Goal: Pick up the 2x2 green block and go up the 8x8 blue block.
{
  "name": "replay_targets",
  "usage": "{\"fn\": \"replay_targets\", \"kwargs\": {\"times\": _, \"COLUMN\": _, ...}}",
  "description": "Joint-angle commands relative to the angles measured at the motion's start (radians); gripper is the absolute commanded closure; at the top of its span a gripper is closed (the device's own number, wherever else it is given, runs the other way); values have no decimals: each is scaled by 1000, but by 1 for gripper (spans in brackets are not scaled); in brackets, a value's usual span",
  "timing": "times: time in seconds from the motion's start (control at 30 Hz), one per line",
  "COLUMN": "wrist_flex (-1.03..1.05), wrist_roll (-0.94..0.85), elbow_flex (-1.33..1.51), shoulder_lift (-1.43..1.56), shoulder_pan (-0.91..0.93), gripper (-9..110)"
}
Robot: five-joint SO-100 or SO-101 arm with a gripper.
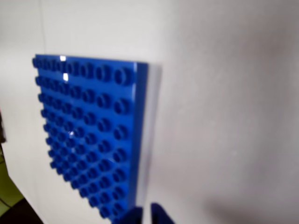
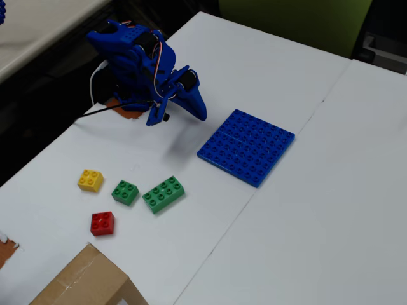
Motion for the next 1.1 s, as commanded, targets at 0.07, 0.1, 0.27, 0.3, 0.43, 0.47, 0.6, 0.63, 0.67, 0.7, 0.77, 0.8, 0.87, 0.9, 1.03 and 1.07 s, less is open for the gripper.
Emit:
{"fn": "replay_targets", "kwargs": {"times": 0.07, "wrist_flex": -17, "wrist_roll": -8, "elbow_flex": -5, "shoulder_lift": 5, "shoulder_pan": -6, "gripper": 101}}
{"fn": "replay_targets", "kwargs": {"times": 0.1, "wrist_flex": -17, "wrist_roll": -20, "elbow_flex": -5, "shoulder_lift": 5, "shoulder_pan": -14, "gripper": 101}}
{"fn": "replay_targets", "kwargs": {"times": 0.27, "wrist_flex": 18, "wrist_roll": -792, "elbow_flex": 49, "shoulder_lift": 5, "shoulder_pan": -20, "gripper": 101}}
{"fn": "replay_targets", "kwargs": {"times": 0.3, "wrist_flex": 25, "wrist_roll": -851, "elbow_flex": 49, "shoulder_lift": 5, "shoulder_pan": -11, "gripper": 101}}
{"fn": "replay_targets", "kwargs": {"times": 0.43, "wrist_flex": 63, "wrist_roll": -1220, "elbow_flex": 26, "shoulder_lift": 5, "shoulder_pan": 14, "gripper": 101}}
{"fn": "replay_targets", "kwargs": {"times": 0.47, "wrist_flex": 109, "wrist_roll": -1351, "elbow_flex": 8, "shoulder_lift": 5, "shoulder_pan": 32, "gripper": 101}}
{"fn": "replay_targets", "kwargs": {"times": 0.6, "wrist_flex": 250, "wrist_roll": -1675, "elbow_flex": -61, "shoulder_lift": 3, "shoulder_pan": 124, "gripper": 101}}
{"fn": "replay_targets", "kwargs": {"times": 0.63, "wrist_flex": 264, "wrist_roll": -1726, "elbow_flex": -66, "shoulder_lift": 3, "shoulder_pan": 137, "gripper": 101}}
{"fn": "replay_targets", "kwargs": {"times": 0.67, "wrist_flex": 275, "wrist_roll": -1759, "elbow_flex": -67, "shoulder_lift": 3, "shoulder_pan": 146, "gripper": 101}}
{"fn": "replay_targets", "kwargs": {"times": 0.7, "wrist_flex": 278, "wrist_roll": -1776, "elbow_flex": -67, "shoulder_lift": 3, "shoulder_pan": 152, "gripper": 101}}
{"fn": "replay_targets", "kwargs": {"times": 0.77, "wrist_flex": 282, "wrist_roll": -1792, "elbow_flex": -71, "shoulder_lift": 3, "shoulder_pan": 161, "gripper": 101}}
{"fn": "replay_targets", "kwargs": {"times": 0.8, "wrist_flex": 282, "wrist_roll": -1790, "elbow_flex": -72, "shoulder_lift": 5, "shoulder_pan": 161, "gripper": 101}}
{"fn": "replay_targets", "kwargs": {"times": 0.87, "wrist_flex": 288, "wrist_roll": -1766, "elbow_flex": -83, "shoulder_lift": 5, "shoulder_pan": 161, "gripper": 100}}
{"fn": "replay_targets", "kwargs": {"times": 0.9, "wrist_flex": 299, "wrist_roll": -1750, "elbow_flex": -92, "shoulder_lift": 6, "shoulder_pan": 161, "gripper": 100}}
{"fn": "replay_targets", "kwargs": {"times": 1.03, "wrist_flex": 397, "wrist_roll": -1710, "elbow_flex": -178, "shoulder_lift": -2, "shoulder_pan": 183, "gripper": 99}}
{"fn": "replay_targets", "kwargs": {"times": 1.07, "wrist_flex": 417, "wrist_roll": -1692, "elbow_flex": -215, "shoulder_lift": -32, "shoulder_pan": 184, "gripper": 98}}
